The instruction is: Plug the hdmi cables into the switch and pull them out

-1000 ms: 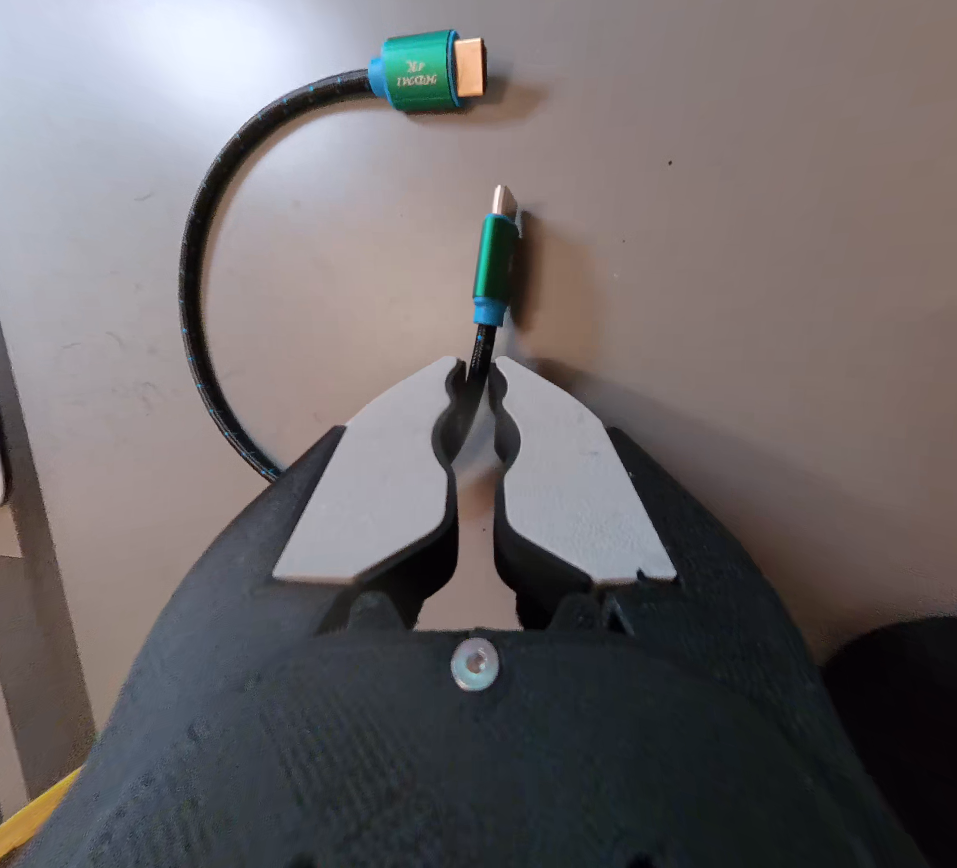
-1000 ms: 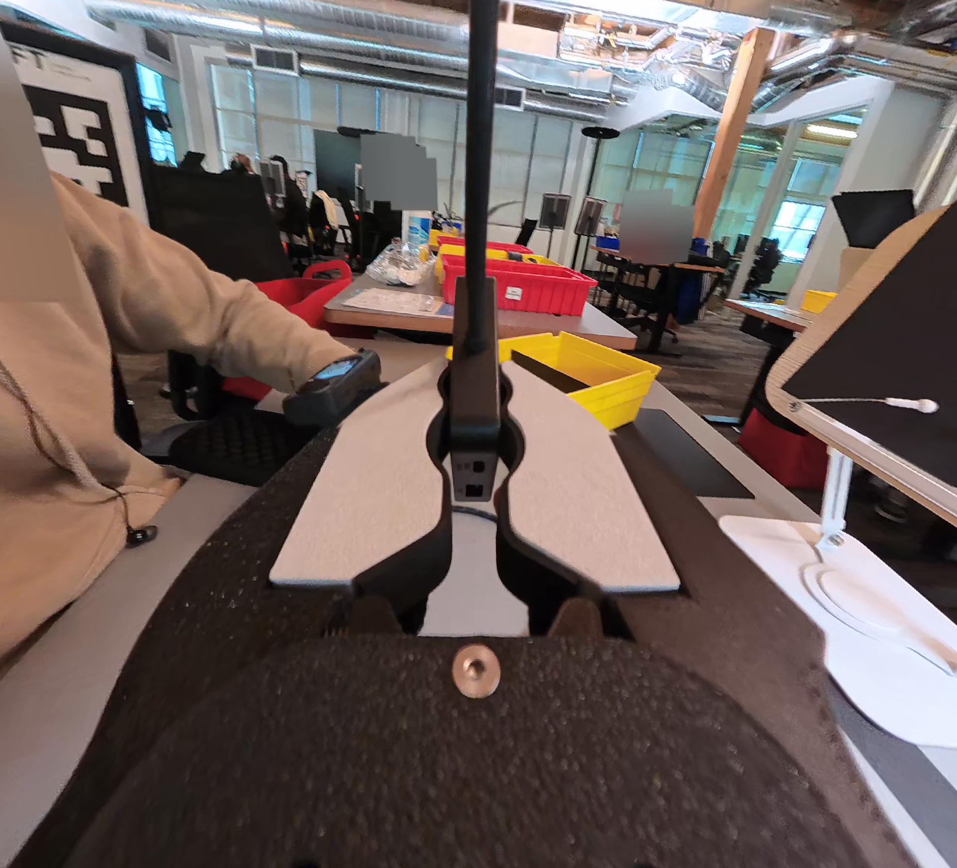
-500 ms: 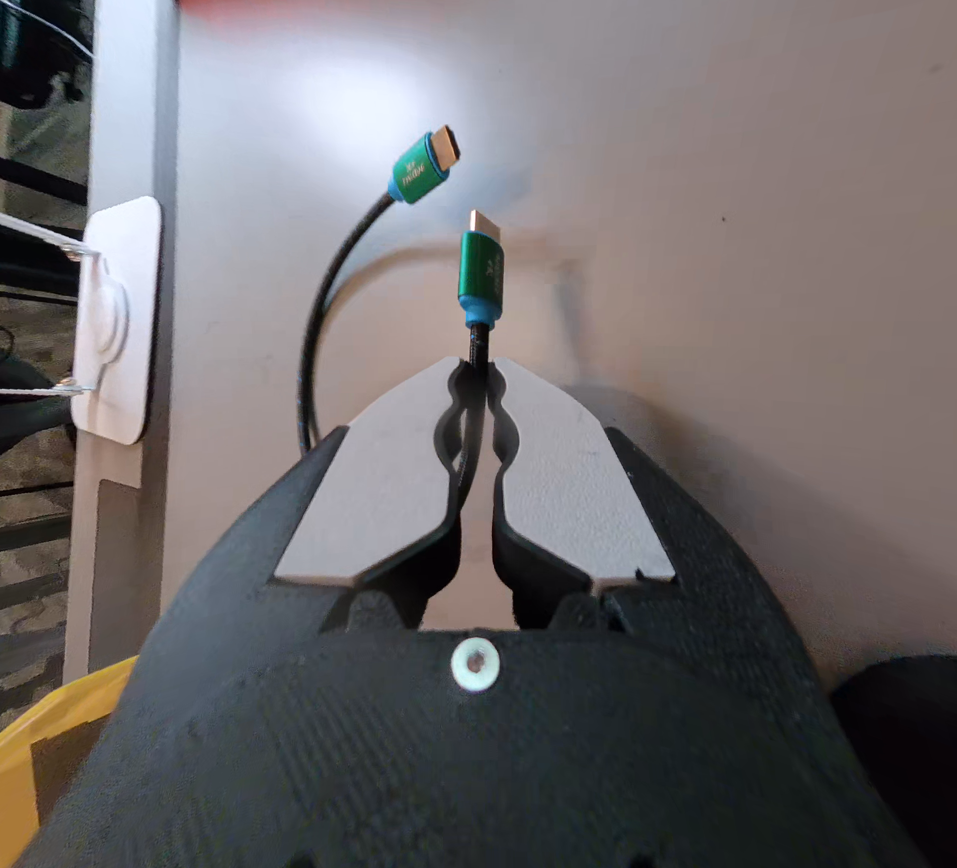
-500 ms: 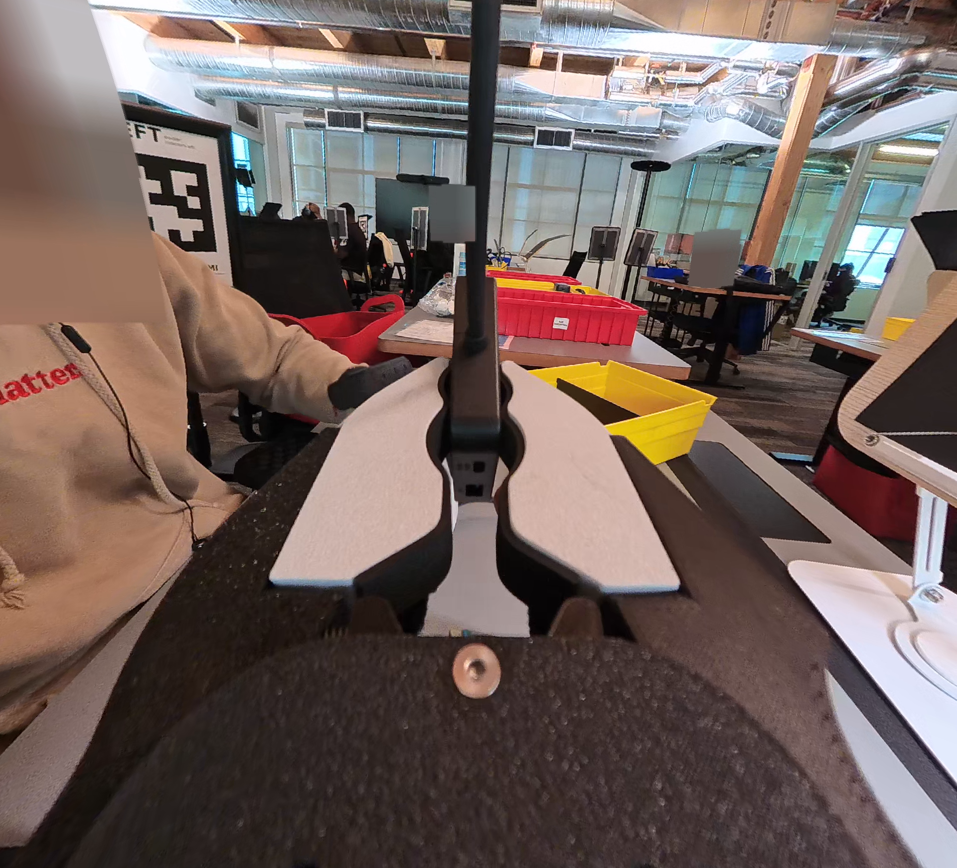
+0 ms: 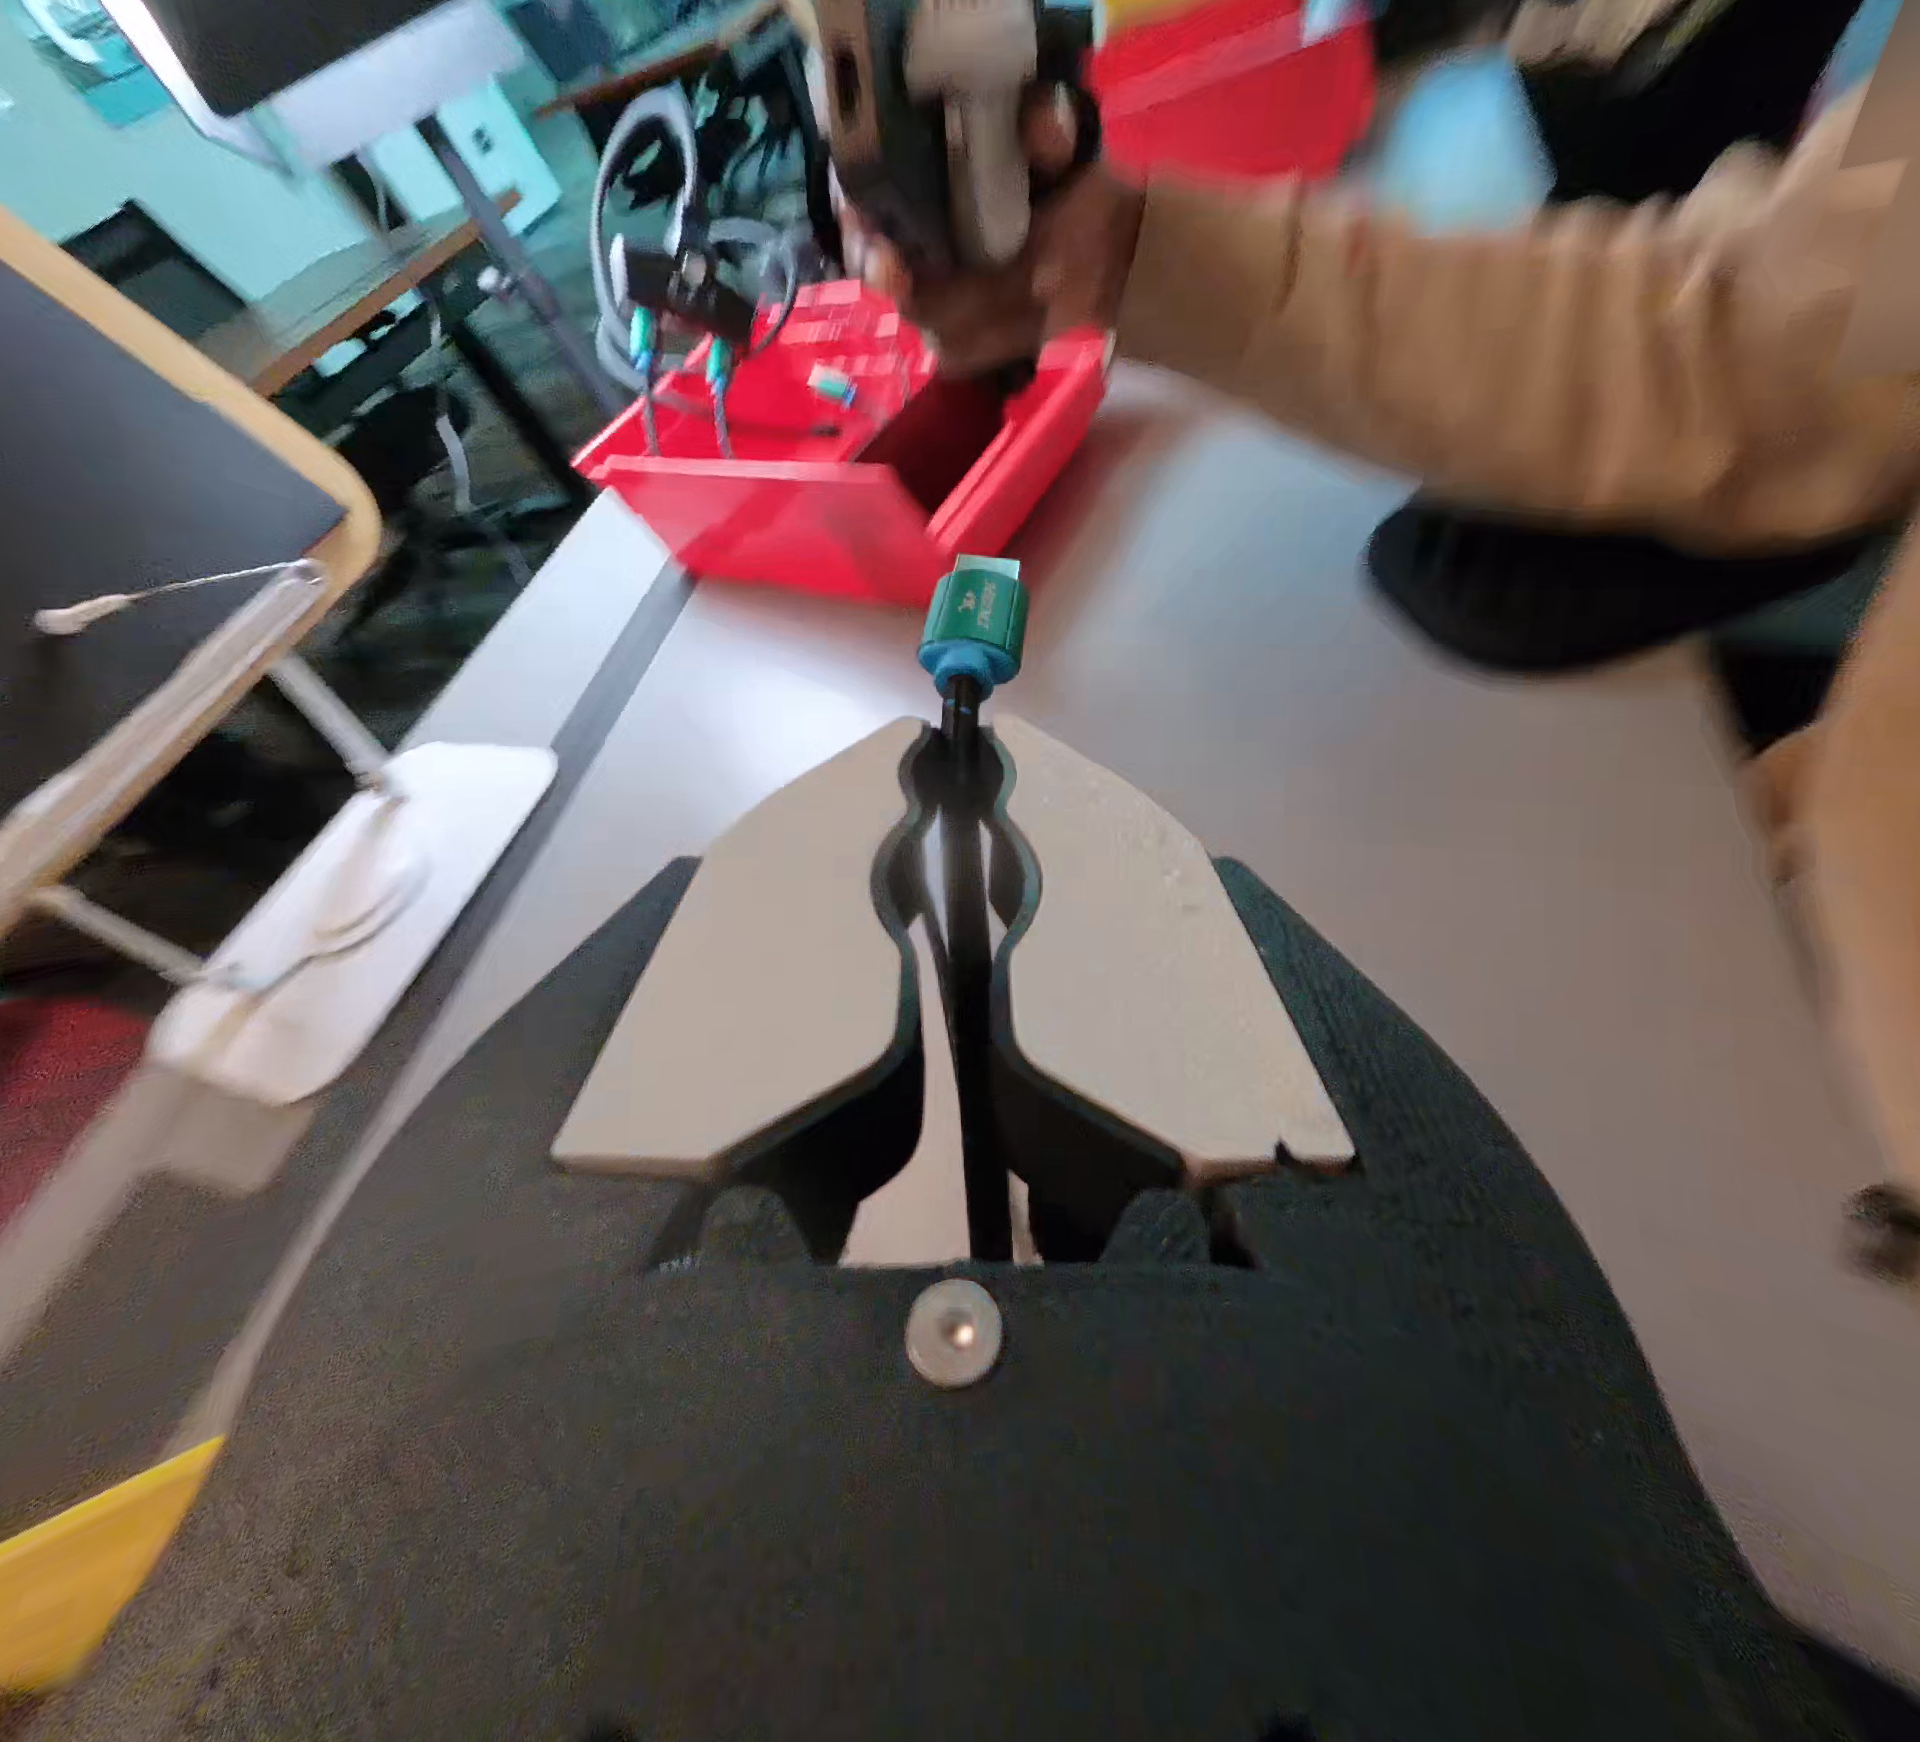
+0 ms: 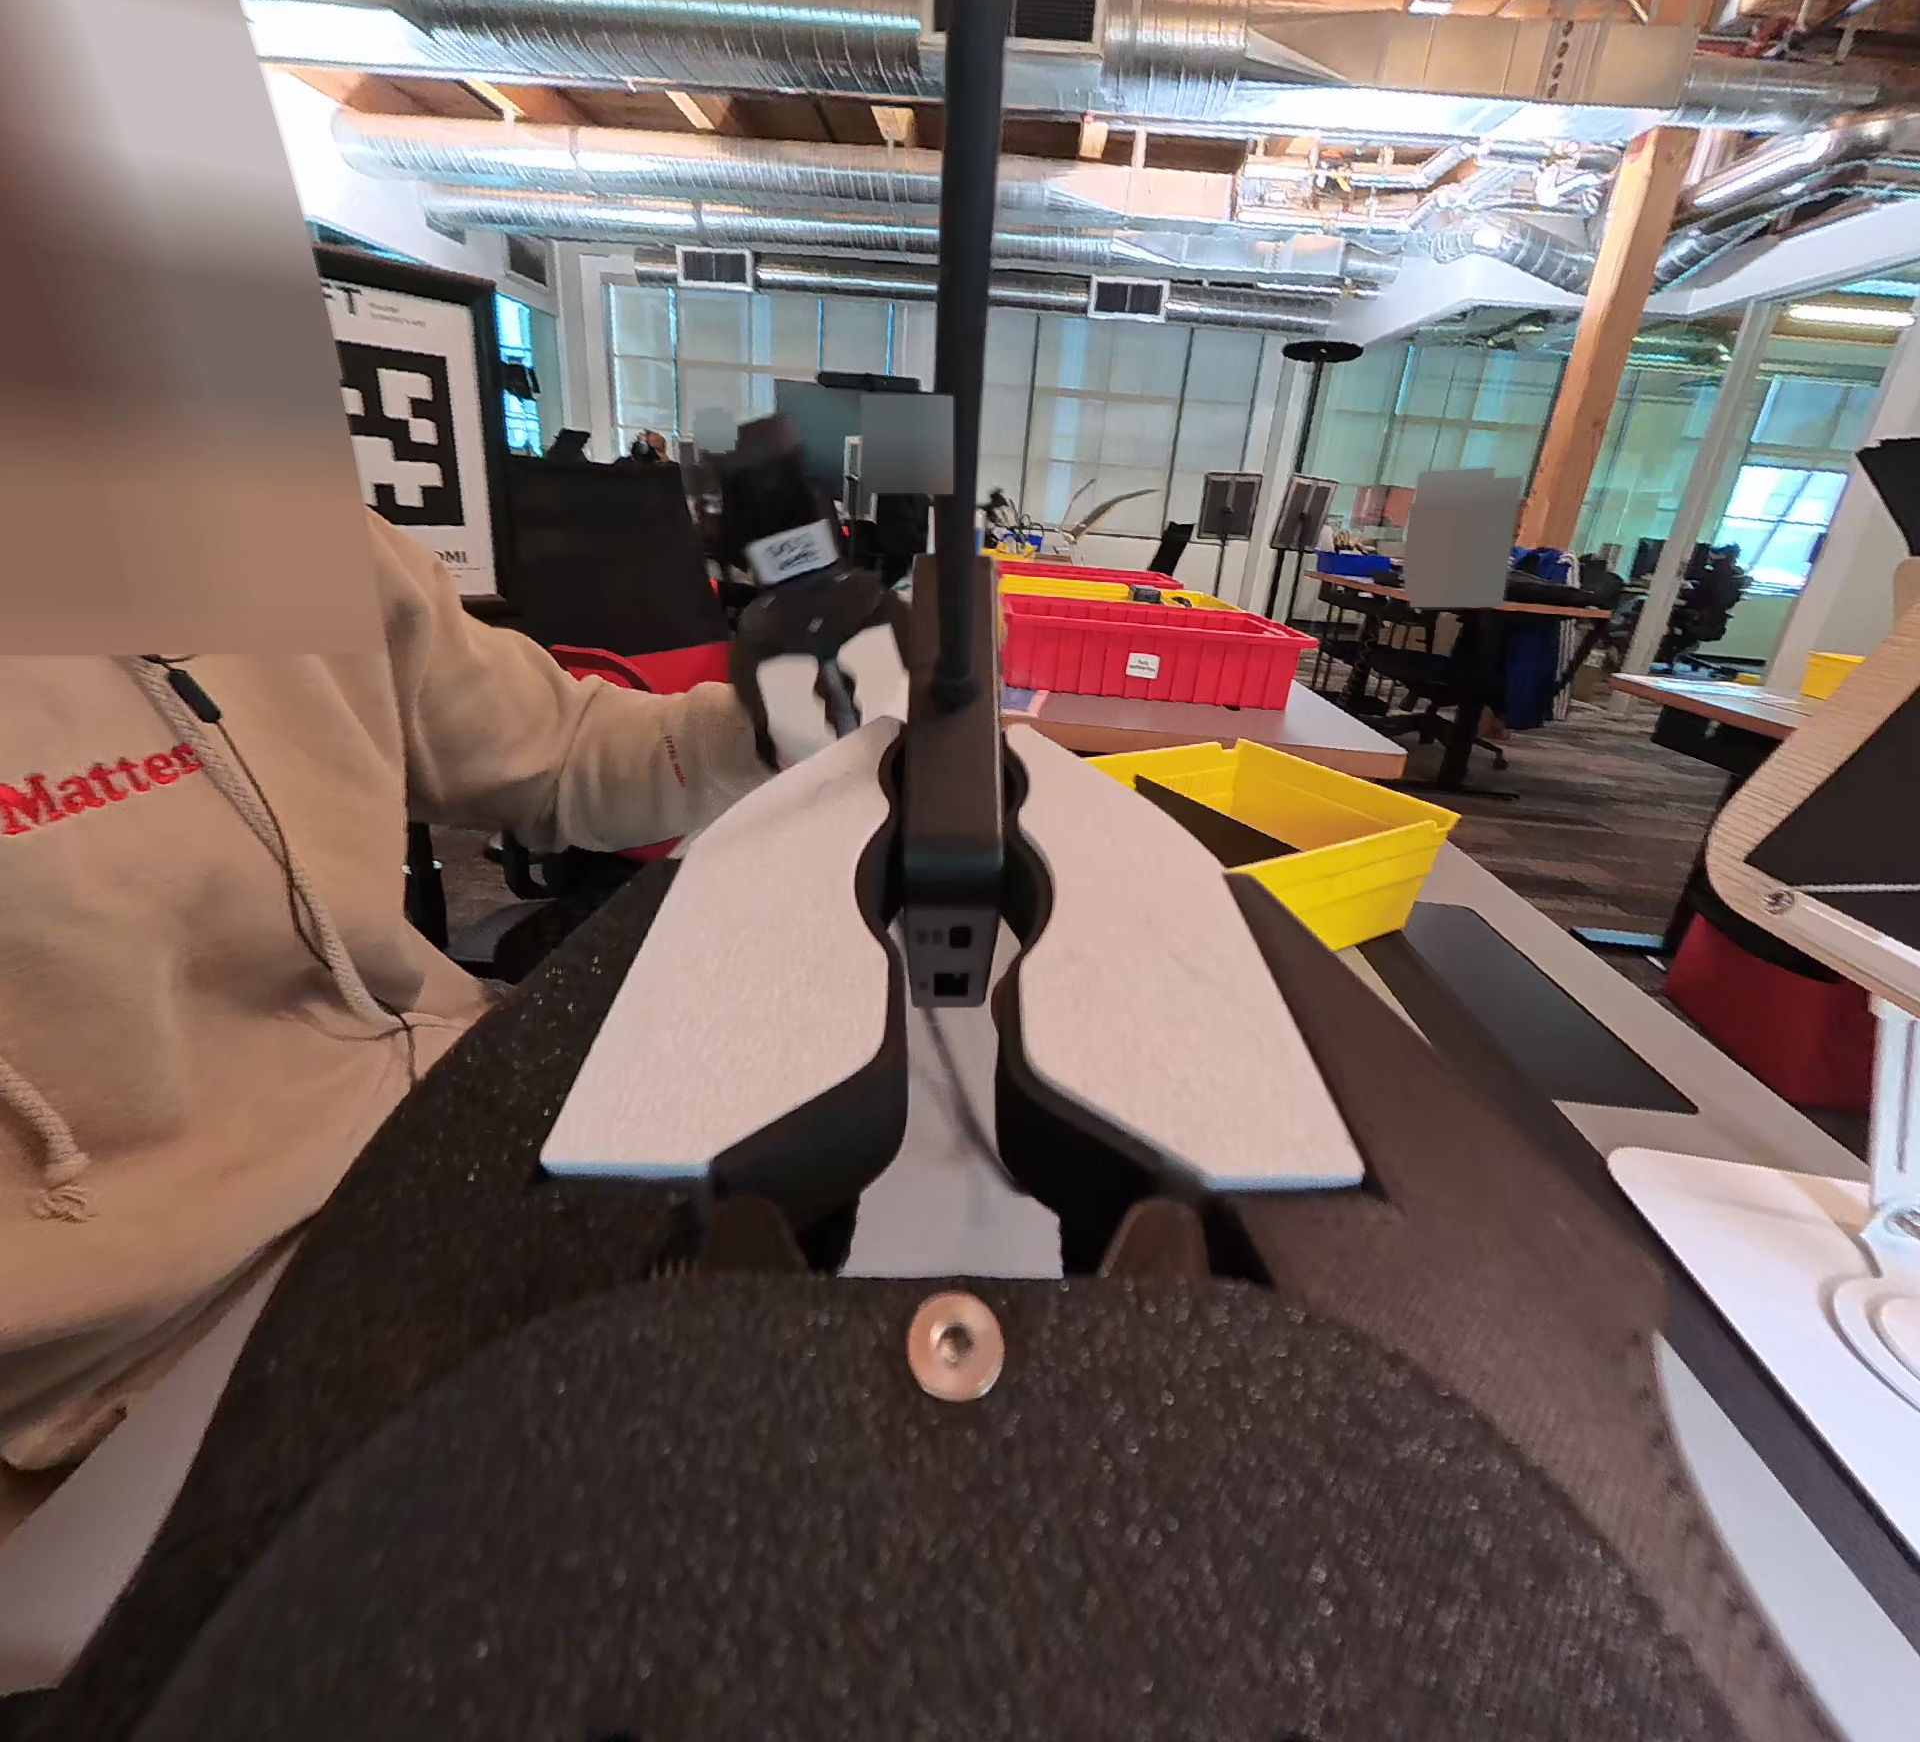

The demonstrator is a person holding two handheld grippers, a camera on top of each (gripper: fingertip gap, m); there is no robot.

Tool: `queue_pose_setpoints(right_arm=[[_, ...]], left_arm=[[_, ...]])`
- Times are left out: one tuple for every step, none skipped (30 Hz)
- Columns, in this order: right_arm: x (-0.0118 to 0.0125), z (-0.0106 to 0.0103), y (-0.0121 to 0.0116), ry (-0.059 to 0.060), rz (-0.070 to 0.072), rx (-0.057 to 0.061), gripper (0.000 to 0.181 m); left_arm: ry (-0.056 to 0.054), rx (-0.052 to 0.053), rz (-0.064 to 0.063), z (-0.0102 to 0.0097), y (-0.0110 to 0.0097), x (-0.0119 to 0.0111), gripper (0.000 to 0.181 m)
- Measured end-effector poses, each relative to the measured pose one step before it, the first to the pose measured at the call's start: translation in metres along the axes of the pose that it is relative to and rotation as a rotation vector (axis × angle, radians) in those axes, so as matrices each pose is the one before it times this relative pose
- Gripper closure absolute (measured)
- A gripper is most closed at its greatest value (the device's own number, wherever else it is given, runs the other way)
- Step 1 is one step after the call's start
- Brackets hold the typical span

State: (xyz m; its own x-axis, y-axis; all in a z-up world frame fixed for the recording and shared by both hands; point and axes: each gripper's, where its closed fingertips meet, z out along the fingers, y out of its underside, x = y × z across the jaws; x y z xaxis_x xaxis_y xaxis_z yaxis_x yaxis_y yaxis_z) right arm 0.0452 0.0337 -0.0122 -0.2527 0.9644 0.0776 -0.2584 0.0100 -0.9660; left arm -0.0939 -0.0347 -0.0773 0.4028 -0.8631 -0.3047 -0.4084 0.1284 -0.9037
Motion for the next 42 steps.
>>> queue_pose_setpoints(right_arm=[[-0.00141, -0.00008, -0.00105, -0.0104, 0.0044, 0.0071, 0.168], [-0.00158, 0.00005, -0.00085, -0.0111, 0.0048, 0.0059, 0.168], [-0.00147, 0.0002, -0.00024, -0.0108, 0.0051, 0.0035, 0.168], [-0.00133, 0.00037, 0.00003, -0.0097, 0.0051, 0.0013, 0.168], [-0.00112, 0.00045, 0.00038, -0.0084, 0.004, -0.0002, 0.168], [-0.00088, 0.00046, 0.00036, -0.0065, 0.003, -0.0008, 0.168], [-0.00074, 0.00048, 0.00033, -0.0054, 0.002, -0.0013, 0.168], [-0.0009, 0.00042, 0.00032, -0.0056, 0.0019, -0.0014, 0.168], [-0.00099, 0.00031, 0.00026, -0.0064, 0.0026, -0.0012, 0.168], [-0.00089, 0.00032, 0.00019, -0.0058, 0.0025, -0.0014, 0.168], [-0.00066, 0.00007, 0.00036, -0.004, 0.0015, -0.0017, 0.168], [-0.00046, 0.00002, 0.0004, -0.0033, 0.0013, -0.0019, 0.168], [0.00001, -0.0001, 0.00057, -0.0027, 0.0027, -0.0017, 0.168], [0.0002, -0.00026, 0.00088, -0.002, 0.0036, -0.0019, 0.168], [0.00053, -0.00016, 0.001, -0.0013, 0.004, -0.0017, 0.168], [0.0006, -0.00026, 0.00121, -0.001, 0.0046, -0.002, 0.168], [0.00063, -0.00022, 0.00131, -0.0016, 0.0049, -0.0018, 0.167], [0.00079, -0.00011, 0.00117, -0.0015, 0.0049, -0.0014, 0.167], [0.0007, -0.00006, 0.00097, -0.001, 0.004, -0.0008, 0.168], [0.00068, 0.00007, 0.00075, -0.0007, 0.0037, 0.0002, 0.168], [0.00071, 0.00023, 0.00084, -0.0003, 0.0037, -0.0009, 0.168], [0.00052, 0.00035, 0.0011, 0.0003, 0.0027, -0.0025, 0.168], [0.00053, 0.00052, 0.00111, 0.0002, 0.0022, -0.0038, 0.168], [0.00047, 0.00053, 0.00115, -0.0001, 0.0025, -0.0033, 0.168], [0.00042, 0.00055, 0.00088, -0.0002, 0.0027, -0.0022, 0.168], [0.00049, 0.00058, 0.00082, 0.0002, 0.0025, -0.0018, 0.168], [0.0004, 0.00053, 0.00075, 0.0004, 0.0022, -0.0021, 0.167], [0.00015, 0.00048, 0.00079, -0.0001, 0.0017, -0.0025, 0.167], [0.0002, 0.00035, 0.00046, -0.0003, 0.001, -0.0019, 0.167], [0.00005, 0.00028, 0.00028, -0.0003, 0.0007, -0.0008, 0.168], [0.00002, 0.0001, -0.00005, 0.0, 0.0004, -0.0002, 0.168], [0.00007, 0.00005, -0.00021, 0.0002, -0.0005, 0.0001, 0.167], [-0.00002, -0.00008, -0.00029, 0.0001, -0.0006, 0.0012, 0.168], [0.0, -0.00018, -0.00036, 0.0001, 0.0001, 0.0015, 0.168], [0.00016, -0.00023, -0.00028, 0.0005, -0.0002, 0.0016, 0.168], [0.00031, -0.0002, -0.00023, 0.001, 0.0003, 0.0013, 0.168], [0.00031, -0.0001, 0.00003, 0.001, 0.0013, 0.0004, 0.168], [0.00029, 0.00005, 0.00026, 0.0015, 0.001, -0.001, 0.167], [0.00044, -0.00003, 0.00022, 0.0024, 0.0001, -0.0008, 0.168], [0.00036, 0.00014, 0.00012, 0.002, -0.0005, -0.0006, 0.168], [0.0002, 0.00006, 0.00008, 0.0011, -0.0003, -0.0005, 0.168], [0.00037, -0.00005, 0.00013, 0.0008, 0.0007, -0.0003, 0.167]], left_arm=[[0.05, 0.0594, -0.0881, -0.0049, -0.01146, 0.00153, 0.174], [0.0588, 0.0358, -0.1023, -0.00233, -0.00602, 0.00218, 0.175], [0.043, 0.0265, -0.1098, -0.00051, -0.00167, -0.00083, 0.175], [0.0328, 0.0258, -0.109, 0.00084, 0.00186, -0.00357, 0.174], [0.031, 0.0047, -0.1137, 0.00227, 0.00728, -0.00568, 0.174], [0.0123, -0.0138, -0.1101, 0.00377, 0.0116, -0.01031, 0.174], [-0.0055, -0.0176, -0.0806, 0.00482, 0.01385, -0.01383, 0.174], [-0.0154, -0.026, -0.0566, 0.00566, 0.01549, -0.01583, 0.174], [-0.0208, -0.0276, -0.0487, 0.00601, 0.01535, -0.01636, 0.175], [-0.0201, -0.0295, -0.0403, 0.00628, 0.01421, -0.01531, 0.175], [-0.0249, -0.0329, -0.02, 0.00617, 0.0126, -0.01457, 0.175], [-0.0347, -0.0359, 0.0006, 0.00582, 0.01083, -0.01383, 0.175], [-0.0357, -0.0375, 0.0142, 0.00554, 0.0092, -0.01178, 0.175], [-0.0275, -0.0354, 0.0203, 0.00517, 0.00708, -0.00863, 0.174], [-0.021, -0.0252, 0.0227, 0.0045, 0.00447, -0.00598, 0.174], [-0.017, -0.0219, 0.0242, 0.00383, 0.00337, -0.00408, 0.174], [-0.0147, -0.0183, 0.0202, 0.00298, 0.00229, -0.00284, 0.174], [-0.0102, -0.0136, 0.0163, 0.00234, 0.00161, -0.00174, 0.174], [-0.0078, -0.0072, 0.0147, 0.00175, 0.00087, -0.00096, 0.174], [-0.0061, -0.0016, 0.0114, 0.00102, 0.00048, -0.00064, 0.174], [-0.006, -0.0028, 0.0073, 0.00065, 0.00095, -0.00066, 0.174], [-0.0091, -0.0062, 0.0058, 0.00045, 0.00168, -0.0014, 0.173], [-0.0198, -0.0099, 0.0075, 0.00044, 0.00246, -0.0029, 0.173], [-0.0252, -0.0145, 0.0158, 0.00032, 0.00311, -0.0035, 0.172], [-0.0178, -0.0064, 0.0227, -0.00014, 0.0014, -0.00166, 0.172], [-0.0162, -0.0045, 0.0214, -0.00047, 0.00058, -0.00115, 0.173], [-0.019, -0.0076, 0.0218, -0.00008, 0.00092, -0.00151, 0.172], [-0.0145, -0.0049, 0.025, 0.00029, 0.0006, -0.00063, 0.169], [-0.0048, -0.0042, 0.0234, 0.00059, 0.00022, 0.00077, 0.167], [-0.0028, -0.0048, 0.02, 0.00098, 0.00005, 0.00093, 0.165], [-0.0019, -0.0035, 0.0219, 0.00116, -0.00035, 0.00118, 0.163], [0.0052, -0.0019, 0.0263, 0.00121, -0.00078, 0.00207, 0.161], [0.0003, -0.003, 0.0264, 0.00144, -0.00077, 0.00117, 0.158], [-0.0051, -0.005, 0.0274, 0.00159, -0.0005, 0.00009, 0.157], [-0.0024, -0.0065, 0.0289, 0.0017, -0.00036, 0.00002, 0.155], [-0.0019, -0.0053, 0.0269, 0.00174, -0.00072, -0.00032, 0.154], [-0.0061, -0.0071, 0.0236, 0.00187, -0.00041, -0.00107, 0.154], [-0.0029, -0.012, 0.0214, 0.00217, 0.00038, -0.00078, 0.154], [0.0016, -0.0019, 0.0132, 0.00153, -0.00105, -0.00022, 0.157], [-0.0024, -0.0017, 0.0053, 0.00129, -0.00083, -0.00082, 0.161], [0.0005, -0.0036, 0.0009, 0.00105, -0.00048, -0.00032, 0.17], [0.0011, -0.0009, 0.0004, 0.00071, -0.00077, 0.00024, 0.17]])
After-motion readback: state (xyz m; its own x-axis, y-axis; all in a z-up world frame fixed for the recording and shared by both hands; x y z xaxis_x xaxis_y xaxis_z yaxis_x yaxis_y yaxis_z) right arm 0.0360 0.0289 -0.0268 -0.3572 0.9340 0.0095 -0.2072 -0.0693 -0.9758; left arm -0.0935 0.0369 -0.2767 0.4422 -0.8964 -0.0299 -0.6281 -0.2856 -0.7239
